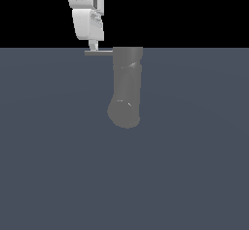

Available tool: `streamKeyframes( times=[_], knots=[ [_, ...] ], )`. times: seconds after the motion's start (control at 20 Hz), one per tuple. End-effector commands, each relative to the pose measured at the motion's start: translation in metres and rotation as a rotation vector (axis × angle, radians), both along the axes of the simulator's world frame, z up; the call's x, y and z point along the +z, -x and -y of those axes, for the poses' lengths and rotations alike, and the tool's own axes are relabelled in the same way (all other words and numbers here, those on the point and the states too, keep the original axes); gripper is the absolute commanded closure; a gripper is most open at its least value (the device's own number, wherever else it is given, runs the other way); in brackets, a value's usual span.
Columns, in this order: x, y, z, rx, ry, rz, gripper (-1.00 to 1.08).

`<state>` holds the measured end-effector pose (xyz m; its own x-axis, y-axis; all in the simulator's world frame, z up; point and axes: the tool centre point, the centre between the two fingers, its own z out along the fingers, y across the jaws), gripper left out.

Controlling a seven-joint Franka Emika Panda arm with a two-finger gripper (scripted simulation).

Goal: Turn on the faucet by rotating a designated handle.

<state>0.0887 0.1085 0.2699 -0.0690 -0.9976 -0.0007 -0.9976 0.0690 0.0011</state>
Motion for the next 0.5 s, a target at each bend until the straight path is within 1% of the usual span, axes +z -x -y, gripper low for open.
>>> streamKeyframes(
  times=[0.0,0.1,0.45],
  knots=[
    [0.0,-0.001,0.0,-0.003,0.001,0.001,1.08],
    [0.0,0.0,0.0,-0.002,0.001,0.001,1.08],
    [0.0,0.017,0.0,-0.002,0.001,0.001,1.08]
  ],
)
